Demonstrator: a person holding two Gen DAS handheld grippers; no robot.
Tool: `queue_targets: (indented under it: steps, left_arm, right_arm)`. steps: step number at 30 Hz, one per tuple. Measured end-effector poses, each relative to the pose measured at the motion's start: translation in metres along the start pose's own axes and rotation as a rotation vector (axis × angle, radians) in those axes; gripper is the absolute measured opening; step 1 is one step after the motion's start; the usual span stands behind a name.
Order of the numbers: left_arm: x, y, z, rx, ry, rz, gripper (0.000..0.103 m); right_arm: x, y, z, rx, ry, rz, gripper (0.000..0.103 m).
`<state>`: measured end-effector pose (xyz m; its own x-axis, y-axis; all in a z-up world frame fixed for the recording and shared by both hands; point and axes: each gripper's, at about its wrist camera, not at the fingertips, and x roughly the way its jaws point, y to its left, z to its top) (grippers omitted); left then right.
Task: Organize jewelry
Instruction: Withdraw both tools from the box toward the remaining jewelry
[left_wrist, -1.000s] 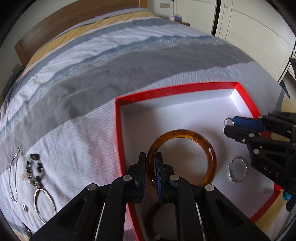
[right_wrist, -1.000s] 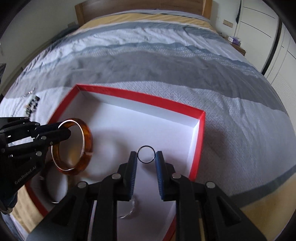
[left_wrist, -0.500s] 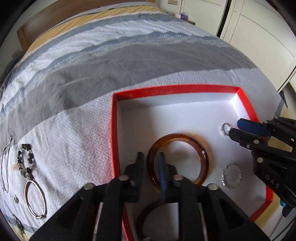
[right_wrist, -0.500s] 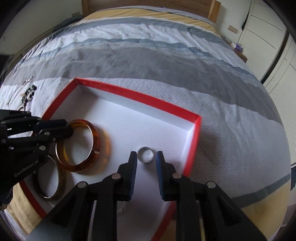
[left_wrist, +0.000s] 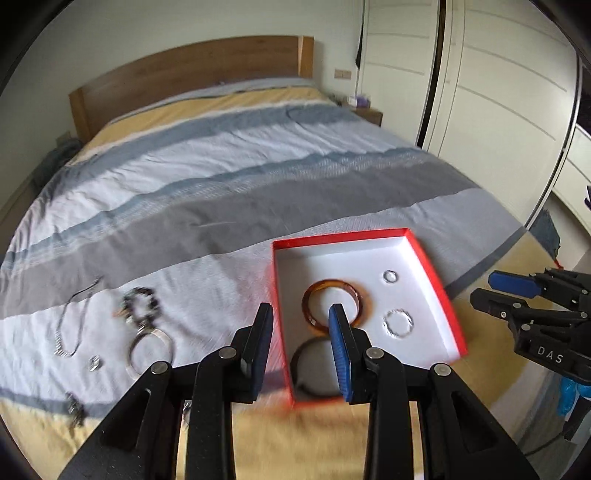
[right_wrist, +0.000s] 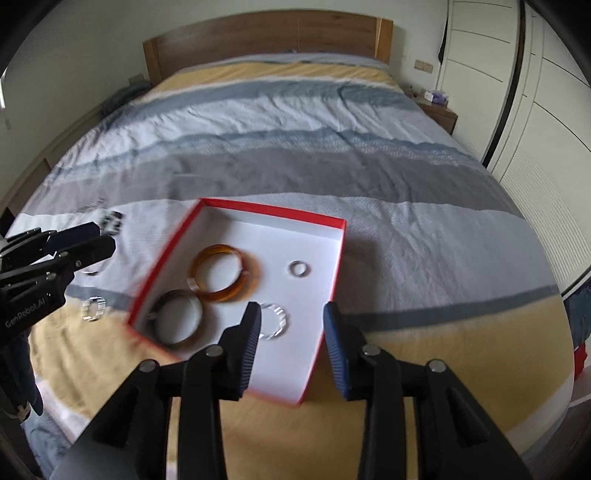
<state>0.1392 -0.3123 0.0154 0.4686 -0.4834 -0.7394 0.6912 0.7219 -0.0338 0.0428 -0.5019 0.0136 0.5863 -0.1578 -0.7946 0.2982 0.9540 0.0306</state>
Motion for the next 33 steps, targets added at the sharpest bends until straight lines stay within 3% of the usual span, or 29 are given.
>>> queue_targets:
  steps: [7, 15, 18, 24, 28, 33]
  left_arm:
    - [-0.074, 0.024, -0.039, -0.005, -0.004, 0.08, 0.032]
    - [-0.134, 0.05, -0.09, -0.042, 0.01, 0.145, 0.045]
    - [-0.151, 0.055, -0.111, -0.05, 0.01, 0.17, 0.051]
    - [-0.179, 0.073, -0.147, -0.093, 0.011, 0.219, 0.051]
    - [-0.201, 0.087, -0.168, -0.111, -0.02, 0.28, 0.051]
    - [-0.222, 0.114, -0.183, -0.184, -0.07, 0.292, 0.051]
  right_arm:
    - [-0.06, 0.036, -0.039, 0.012, -0.052, 0.036, 0.035]
    - [-0.101, 0.075, -0.067, 0.001, -0.093, 0.073, 0.036]
    - [-0.112, 0.09, -0.075, -0.017, -0.1, 0.084, 0.036]
    - [-0.128, 0.113, -0.089, -0.056, -0.114, 0.102, 0.036]
    - [-0.134, 0.127, -0.095, -0.077, -0.117, 0.117, 0.036]
    - [-0.137, 0.141, -0.1, -0.102, -0.123, 0.143, 0.036]
